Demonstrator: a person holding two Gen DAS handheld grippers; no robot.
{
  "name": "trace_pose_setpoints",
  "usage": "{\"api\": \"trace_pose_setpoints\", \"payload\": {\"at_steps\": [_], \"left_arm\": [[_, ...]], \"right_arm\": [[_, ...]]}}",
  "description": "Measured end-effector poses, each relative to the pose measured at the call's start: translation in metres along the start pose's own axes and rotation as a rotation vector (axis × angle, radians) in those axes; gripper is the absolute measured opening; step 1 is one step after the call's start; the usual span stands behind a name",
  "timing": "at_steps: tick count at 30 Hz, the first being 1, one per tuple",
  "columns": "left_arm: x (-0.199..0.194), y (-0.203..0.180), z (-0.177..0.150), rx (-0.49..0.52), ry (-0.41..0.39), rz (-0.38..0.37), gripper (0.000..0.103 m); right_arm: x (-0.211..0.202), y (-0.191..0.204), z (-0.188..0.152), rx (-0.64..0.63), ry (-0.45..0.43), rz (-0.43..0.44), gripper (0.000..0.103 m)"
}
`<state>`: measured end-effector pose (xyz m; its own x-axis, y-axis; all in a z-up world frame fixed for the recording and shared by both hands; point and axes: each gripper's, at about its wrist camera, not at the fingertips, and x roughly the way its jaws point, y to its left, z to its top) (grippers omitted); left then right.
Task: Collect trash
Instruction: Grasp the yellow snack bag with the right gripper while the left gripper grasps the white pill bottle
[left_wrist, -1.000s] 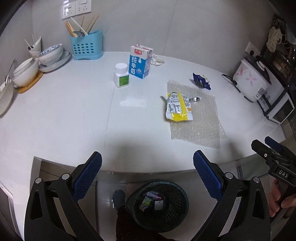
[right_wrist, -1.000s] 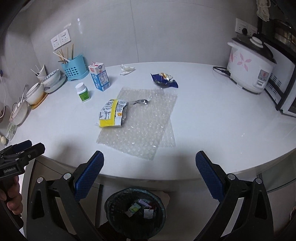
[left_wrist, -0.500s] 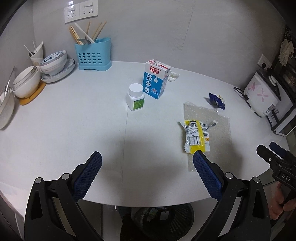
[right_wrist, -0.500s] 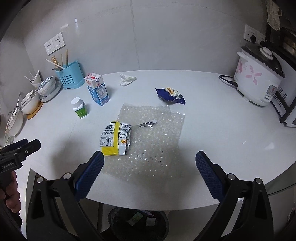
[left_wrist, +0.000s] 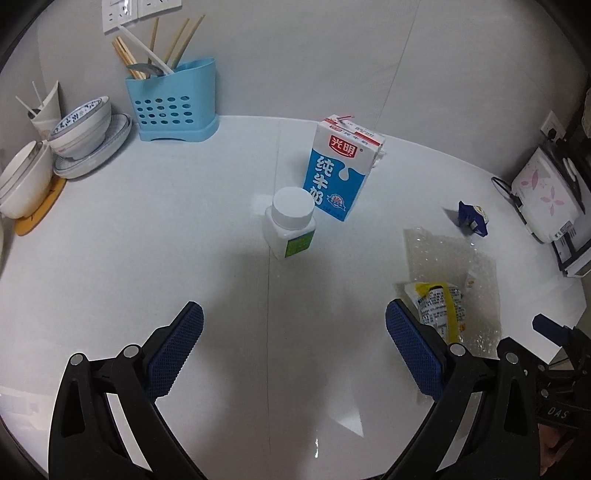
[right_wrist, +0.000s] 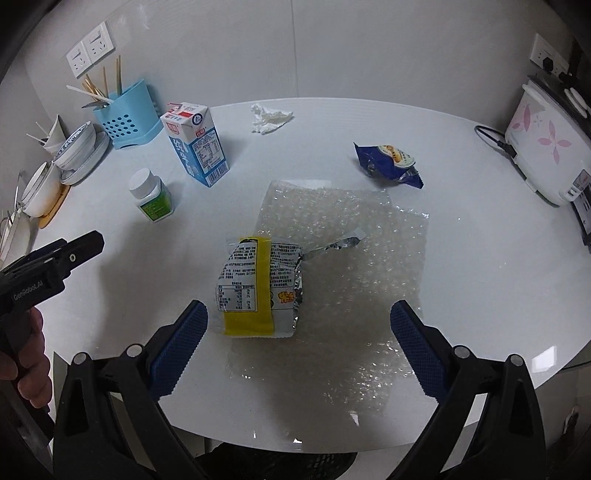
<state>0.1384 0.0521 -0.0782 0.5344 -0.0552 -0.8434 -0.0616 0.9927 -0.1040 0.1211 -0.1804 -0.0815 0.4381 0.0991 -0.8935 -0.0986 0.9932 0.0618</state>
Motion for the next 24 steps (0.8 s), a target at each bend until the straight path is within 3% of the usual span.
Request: {"api": "trace_pose_setpoints", "payload": {"at_steps": [12, 24], "left_arm": [[0.069, 0.012, 0.038, 0.024, 0.043, 0.011, 0.097], [0.106, 0.02, 0.055, 0.042, 0.057, 0.018, 0.096]], "right_arm": [[0.043, 0.01, 0.014, 0.033, 0.086, -0.051, 0.095], [0.074, 0.03, 0.026, 0.048, 0.155, -0.071, 0.095]]}}
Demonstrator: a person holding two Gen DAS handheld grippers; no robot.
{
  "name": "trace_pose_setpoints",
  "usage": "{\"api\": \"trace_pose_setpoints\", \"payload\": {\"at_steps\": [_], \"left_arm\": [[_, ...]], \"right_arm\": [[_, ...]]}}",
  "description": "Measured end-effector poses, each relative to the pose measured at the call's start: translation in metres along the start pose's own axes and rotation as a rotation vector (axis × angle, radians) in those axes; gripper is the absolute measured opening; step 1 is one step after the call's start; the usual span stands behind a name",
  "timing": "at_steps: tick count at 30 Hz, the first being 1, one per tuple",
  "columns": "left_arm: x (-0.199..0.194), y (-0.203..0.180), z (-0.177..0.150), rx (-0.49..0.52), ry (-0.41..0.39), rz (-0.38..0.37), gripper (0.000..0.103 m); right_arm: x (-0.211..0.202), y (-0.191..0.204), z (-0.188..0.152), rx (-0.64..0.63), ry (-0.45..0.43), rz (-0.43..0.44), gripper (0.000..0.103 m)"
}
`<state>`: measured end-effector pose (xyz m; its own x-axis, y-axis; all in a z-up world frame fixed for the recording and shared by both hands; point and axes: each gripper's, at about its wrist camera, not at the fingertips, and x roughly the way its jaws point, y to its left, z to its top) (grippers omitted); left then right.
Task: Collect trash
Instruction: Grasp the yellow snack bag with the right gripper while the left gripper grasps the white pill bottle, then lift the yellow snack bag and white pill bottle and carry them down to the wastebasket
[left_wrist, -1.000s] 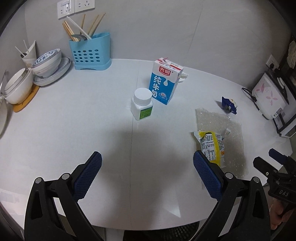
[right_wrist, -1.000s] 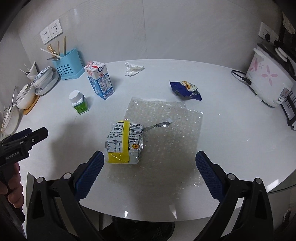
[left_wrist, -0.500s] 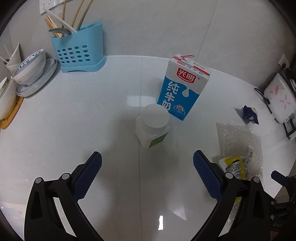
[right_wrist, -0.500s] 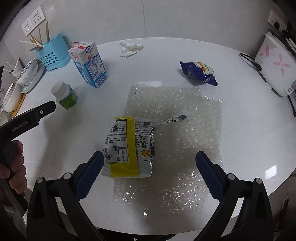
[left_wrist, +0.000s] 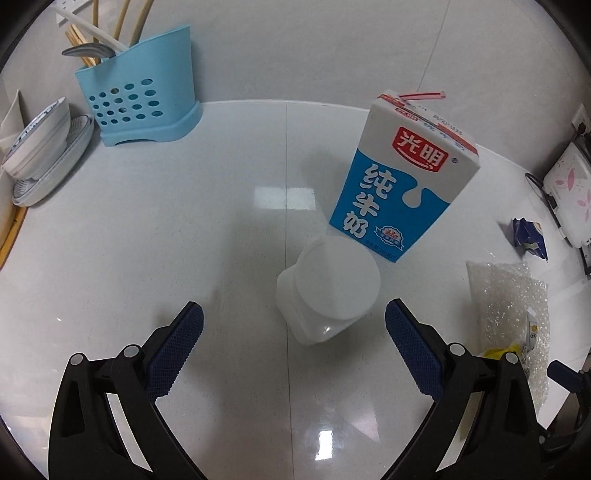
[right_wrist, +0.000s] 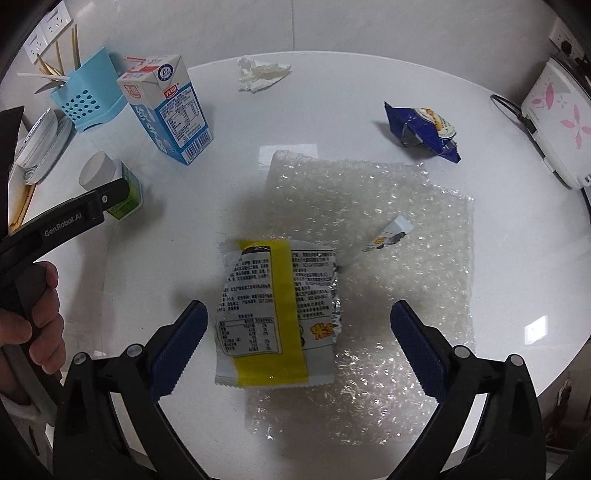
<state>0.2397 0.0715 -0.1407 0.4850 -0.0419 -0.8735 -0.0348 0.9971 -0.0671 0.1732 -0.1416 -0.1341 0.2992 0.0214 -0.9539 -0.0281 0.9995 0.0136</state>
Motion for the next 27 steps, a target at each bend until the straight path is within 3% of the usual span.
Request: {"api": "trace_pose_setpoints", "payload": {"at_steps": [5, 8, 16, 18, 27], "left_arm": [[0.008, 0.0, 0.005, 0.006, 0.006, -0.011, 0.091], [0.01, -0.002, 0.006, 0.011, 0.01, -0.024, 0.083], [0.008, -0.014, 0.005, 0.037, 0.009, -0.049, 0.051], [0.007, -0.015, 0.004, 0.037, 0.004, -0.043, 0.051], [-0.002, -0.013, 0.002, 0.038, -0.006, -0.044, 0.049]], "right_arm": [[0.013, 0.004, 0.003, 0.004, 0.045, -0.018, 0.095], [0.018, 0.003, 0.004, 0.021, 0.07, -0.02, 0.095], [0.023, -0.001, 0.005, 0.071, 0.121, -0.017, 0.077], [0.024, -0.003, 0.004, 0.088, 0.137, -0.009, 0.069], [0.024, -0.007, 0.004, 0.124, 0.157, -0.01, 0.054]]}}
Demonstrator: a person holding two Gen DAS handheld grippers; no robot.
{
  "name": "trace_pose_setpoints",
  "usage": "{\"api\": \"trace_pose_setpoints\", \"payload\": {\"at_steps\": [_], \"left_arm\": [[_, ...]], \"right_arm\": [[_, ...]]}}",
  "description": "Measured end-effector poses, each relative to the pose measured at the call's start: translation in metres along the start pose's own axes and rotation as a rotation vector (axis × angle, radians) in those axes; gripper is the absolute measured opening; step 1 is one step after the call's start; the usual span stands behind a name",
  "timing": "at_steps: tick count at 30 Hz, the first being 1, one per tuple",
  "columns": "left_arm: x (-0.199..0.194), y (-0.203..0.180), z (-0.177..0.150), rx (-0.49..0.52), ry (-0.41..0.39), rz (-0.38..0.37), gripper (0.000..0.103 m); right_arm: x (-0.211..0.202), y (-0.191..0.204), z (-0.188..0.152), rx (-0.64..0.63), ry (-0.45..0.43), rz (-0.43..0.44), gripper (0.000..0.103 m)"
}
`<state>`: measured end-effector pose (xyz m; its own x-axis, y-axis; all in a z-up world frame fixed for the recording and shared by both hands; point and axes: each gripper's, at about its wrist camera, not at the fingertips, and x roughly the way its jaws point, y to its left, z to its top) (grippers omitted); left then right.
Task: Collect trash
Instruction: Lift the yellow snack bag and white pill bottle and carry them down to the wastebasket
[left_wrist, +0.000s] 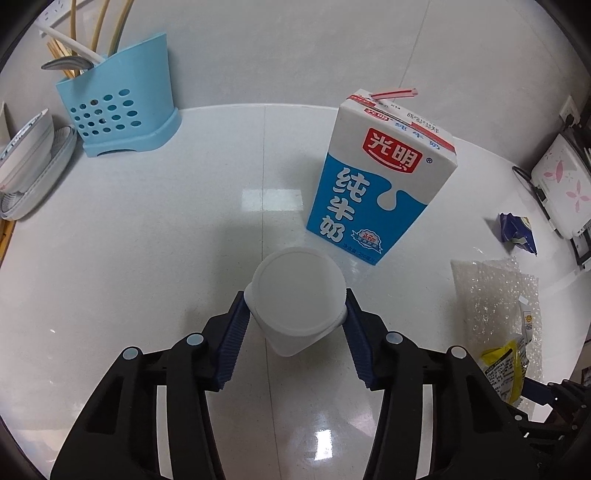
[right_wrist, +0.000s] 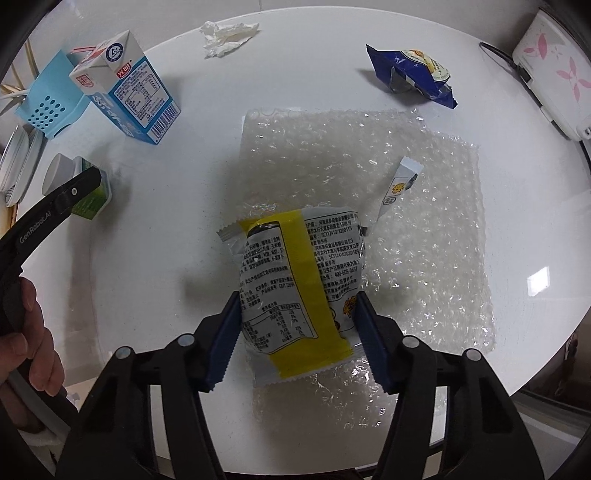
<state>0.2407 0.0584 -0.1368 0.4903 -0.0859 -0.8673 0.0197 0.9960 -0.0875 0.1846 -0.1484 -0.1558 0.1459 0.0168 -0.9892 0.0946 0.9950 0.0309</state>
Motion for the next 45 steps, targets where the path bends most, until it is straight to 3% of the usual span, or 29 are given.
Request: {"api": "trace_pose_setpoints", "payload": {"at_steps": [7, 15, 45], "left_arm": [[-0.008, -0.001, -0.003, -0.003, -0.004, -0.002, 0.049], [-0.017, 0.001, -0.01, -0.006, -0.004, 0.001, 0.049], [-0.058, -0.018, -0.025, 0.003, -0.038, 0.023, 0.049]], "right_arm": [[-0.001, 0.0, 0.002, -0.012, 0.006, -0.008, 0.044], [-0.002, -0.006, 0.0, -0.011, 0.011, -0.008, 0.023], [-0.056, -0.024, -0.019, -0.016, -0.113, 0.023, 0.021]]}}
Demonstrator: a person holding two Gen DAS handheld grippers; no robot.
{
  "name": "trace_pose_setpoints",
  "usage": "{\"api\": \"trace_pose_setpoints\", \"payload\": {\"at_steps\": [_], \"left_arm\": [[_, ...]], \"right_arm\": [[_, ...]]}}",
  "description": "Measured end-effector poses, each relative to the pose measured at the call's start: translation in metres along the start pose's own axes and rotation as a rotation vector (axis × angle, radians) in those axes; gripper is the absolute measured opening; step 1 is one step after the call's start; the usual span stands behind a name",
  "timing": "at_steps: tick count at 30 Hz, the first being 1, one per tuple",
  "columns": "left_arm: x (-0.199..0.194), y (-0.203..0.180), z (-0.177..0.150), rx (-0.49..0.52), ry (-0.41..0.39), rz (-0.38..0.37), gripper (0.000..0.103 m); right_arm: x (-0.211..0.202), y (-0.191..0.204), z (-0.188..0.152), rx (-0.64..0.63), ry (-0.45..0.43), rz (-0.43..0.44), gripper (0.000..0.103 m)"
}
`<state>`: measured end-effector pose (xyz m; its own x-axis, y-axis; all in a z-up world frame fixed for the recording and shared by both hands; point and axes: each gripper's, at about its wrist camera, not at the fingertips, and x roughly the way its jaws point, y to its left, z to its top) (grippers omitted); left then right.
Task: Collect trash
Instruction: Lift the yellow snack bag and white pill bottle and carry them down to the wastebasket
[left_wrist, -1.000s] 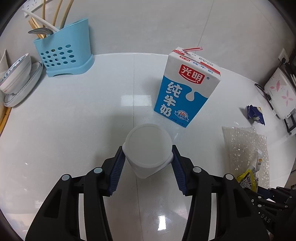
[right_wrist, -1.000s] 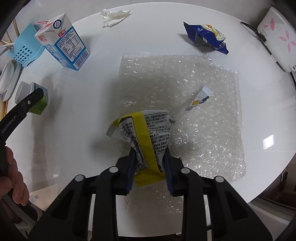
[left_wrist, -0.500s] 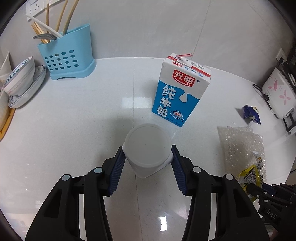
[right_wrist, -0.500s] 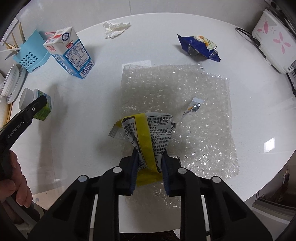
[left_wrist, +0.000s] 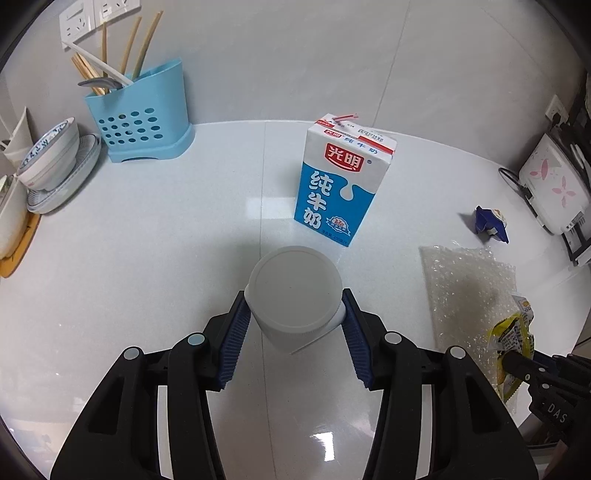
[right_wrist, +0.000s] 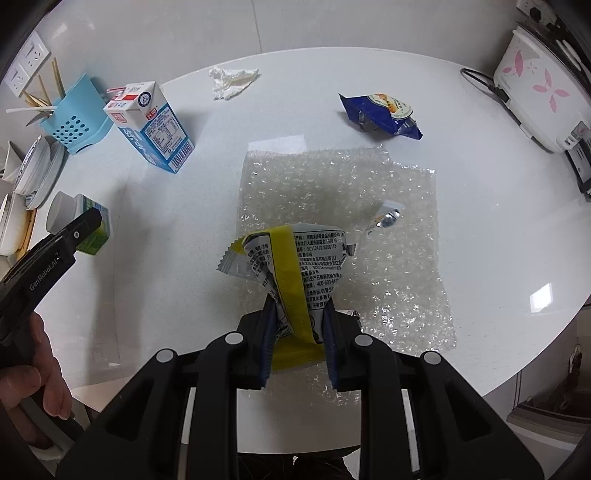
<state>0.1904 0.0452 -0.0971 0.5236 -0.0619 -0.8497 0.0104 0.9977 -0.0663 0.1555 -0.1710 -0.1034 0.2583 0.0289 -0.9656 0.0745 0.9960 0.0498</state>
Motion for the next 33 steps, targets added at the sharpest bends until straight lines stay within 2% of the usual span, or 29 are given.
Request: {"api": "trace_pose_setpoints", "payload": {"at_steps": [13, 33], "left_arm": [[-0.026, -0.011, -0.02, 0.0, -0.005, 0.026, 0.048], [-0.077, -0.038, -0.072, -0.016, -0.017, 0.042, 0.048]], "right_arm": [[-0.017, -0.011, -0.013, -0.037, -0.035, 0.026, 0.021], [-0.047, -0.031, -0.046, -0.098, -0.099, 0.05, 0.021]]}}
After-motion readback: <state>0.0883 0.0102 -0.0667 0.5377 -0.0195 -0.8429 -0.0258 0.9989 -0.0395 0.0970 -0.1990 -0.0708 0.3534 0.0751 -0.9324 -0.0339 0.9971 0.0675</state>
